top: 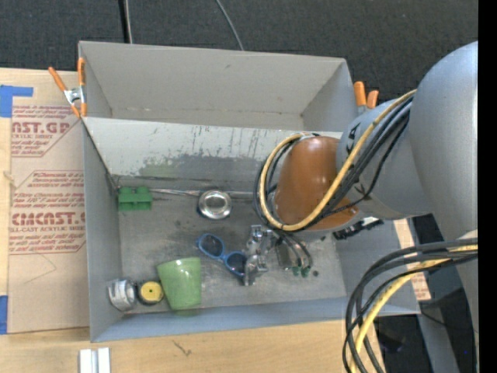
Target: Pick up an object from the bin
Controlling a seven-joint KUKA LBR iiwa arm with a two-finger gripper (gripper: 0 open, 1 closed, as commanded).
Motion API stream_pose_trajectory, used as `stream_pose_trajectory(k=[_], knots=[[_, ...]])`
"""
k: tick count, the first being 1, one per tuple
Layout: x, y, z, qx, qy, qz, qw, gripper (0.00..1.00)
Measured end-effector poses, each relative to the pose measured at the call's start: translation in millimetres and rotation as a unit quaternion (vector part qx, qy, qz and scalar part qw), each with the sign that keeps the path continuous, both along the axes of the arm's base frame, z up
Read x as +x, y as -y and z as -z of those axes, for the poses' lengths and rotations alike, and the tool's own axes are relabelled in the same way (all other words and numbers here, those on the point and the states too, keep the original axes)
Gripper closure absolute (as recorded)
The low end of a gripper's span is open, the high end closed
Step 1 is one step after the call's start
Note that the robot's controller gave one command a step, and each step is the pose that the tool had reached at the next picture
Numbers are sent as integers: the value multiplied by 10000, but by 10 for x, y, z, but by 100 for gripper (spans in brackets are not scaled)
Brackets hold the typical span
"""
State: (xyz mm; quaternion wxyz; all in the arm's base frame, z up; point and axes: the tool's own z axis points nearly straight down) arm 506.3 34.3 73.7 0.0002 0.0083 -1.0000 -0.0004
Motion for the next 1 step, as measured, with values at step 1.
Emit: stream_pose_trajectory(k=[1], knots=[[45,201,-1304,-6,48,-41,10000,100]])
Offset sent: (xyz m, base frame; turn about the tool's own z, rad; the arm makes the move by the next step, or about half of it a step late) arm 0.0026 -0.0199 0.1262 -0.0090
